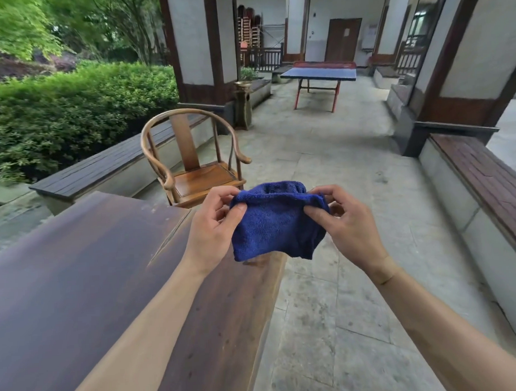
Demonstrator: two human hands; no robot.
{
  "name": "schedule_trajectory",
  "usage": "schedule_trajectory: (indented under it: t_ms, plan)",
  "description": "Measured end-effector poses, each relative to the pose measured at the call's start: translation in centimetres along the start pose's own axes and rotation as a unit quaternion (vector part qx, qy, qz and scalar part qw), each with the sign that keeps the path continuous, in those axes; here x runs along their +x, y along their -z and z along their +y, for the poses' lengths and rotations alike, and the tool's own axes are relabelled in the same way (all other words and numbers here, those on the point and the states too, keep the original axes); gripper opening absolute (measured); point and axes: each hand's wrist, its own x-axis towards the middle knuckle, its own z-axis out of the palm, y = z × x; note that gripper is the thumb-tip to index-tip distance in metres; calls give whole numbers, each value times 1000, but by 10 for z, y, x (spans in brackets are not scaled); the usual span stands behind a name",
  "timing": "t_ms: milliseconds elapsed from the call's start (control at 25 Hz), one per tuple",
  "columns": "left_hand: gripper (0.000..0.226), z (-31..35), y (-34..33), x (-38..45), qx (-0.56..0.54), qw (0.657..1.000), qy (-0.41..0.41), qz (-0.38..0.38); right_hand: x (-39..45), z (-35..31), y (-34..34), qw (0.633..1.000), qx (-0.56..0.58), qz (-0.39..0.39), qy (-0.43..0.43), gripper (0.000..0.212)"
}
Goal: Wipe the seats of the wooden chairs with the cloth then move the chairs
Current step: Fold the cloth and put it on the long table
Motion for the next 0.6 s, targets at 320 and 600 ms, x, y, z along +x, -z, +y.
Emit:
schedule_trajectory:
  t_ms: [320,600]
  plan:
    - [29,-42,-63,102,25,999,-8,18,106,68,29,1000,18,-13,5,27]
    - [27,-95,-87,182,15,1000,-12,25,192,126,23,1000,21,-21,4,25]
